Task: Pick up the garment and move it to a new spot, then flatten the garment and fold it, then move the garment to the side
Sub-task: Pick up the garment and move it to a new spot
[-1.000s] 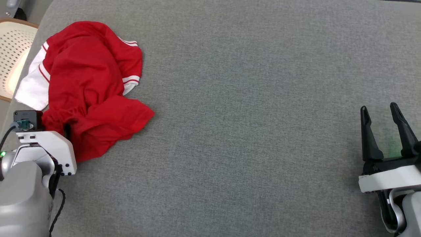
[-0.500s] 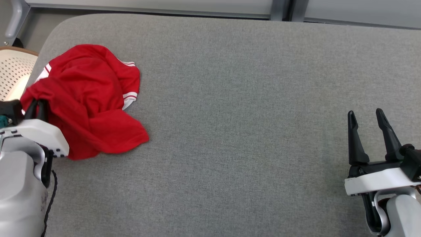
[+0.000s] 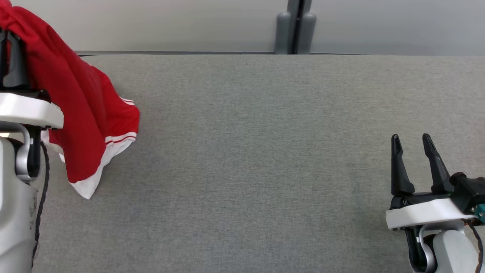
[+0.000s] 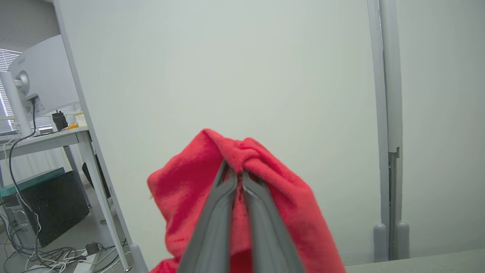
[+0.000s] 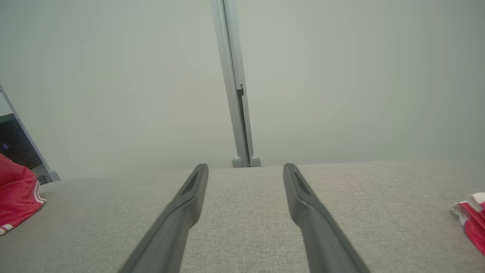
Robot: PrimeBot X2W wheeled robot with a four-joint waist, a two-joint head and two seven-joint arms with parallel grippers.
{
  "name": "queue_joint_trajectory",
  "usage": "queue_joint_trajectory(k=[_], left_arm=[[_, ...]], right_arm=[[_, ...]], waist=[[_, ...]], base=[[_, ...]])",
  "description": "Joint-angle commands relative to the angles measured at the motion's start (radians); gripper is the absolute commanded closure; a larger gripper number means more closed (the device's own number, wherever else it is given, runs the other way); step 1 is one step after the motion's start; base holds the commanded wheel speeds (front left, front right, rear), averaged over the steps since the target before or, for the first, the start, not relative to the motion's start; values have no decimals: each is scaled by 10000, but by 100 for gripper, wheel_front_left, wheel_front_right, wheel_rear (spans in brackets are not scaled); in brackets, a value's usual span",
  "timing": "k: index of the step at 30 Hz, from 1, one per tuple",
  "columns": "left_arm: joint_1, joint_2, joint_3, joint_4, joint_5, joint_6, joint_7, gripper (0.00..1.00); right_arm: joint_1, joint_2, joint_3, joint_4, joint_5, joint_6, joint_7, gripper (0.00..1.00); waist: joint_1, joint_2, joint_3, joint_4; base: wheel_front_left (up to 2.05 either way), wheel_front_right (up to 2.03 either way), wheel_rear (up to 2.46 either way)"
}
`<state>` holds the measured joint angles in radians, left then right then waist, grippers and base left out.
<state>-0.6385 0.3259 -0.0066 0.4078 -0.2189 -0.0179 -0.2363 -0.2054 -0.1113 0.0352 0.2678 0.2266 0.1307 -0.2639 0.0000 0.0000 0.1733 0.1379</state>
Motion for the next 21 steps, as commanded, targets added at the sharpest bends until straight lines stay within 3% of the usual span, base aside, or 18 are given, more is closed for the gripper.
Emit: queue_joint_trajectory(k=[1,6,10,15,21], left_arm=[[19,178,33,-268,40,13,106,100],[-380,309,-416,-1357,228,-205,799,100],[-684,97,-1032,-1801,278,-499,1223,100],[-1278,-525,-2291,-1574,468,-786,1883,100],[-2152,-1650,-3788,-396,669,-989,2008,100]], right_arm=[[-22,48,-23,-6,16,1,-6,0],[-162,165,-214,-48,96,1,-6,0],[-268,271,-354,-105,145,1,-6,0],[-519,407,-337,-188,325,2,-6,0],[-751,538,-182,-223,609,1,-6,0]], waist=[[0,0,-164,-430],[0,0,-120,-1521],[0,0,27,-2336],[0,0,426,-3361],[0,0,1012,-4589]], base=[[0,0,0],[0,0,0],[0,0,0],[0,0,0],[0,0,0]])
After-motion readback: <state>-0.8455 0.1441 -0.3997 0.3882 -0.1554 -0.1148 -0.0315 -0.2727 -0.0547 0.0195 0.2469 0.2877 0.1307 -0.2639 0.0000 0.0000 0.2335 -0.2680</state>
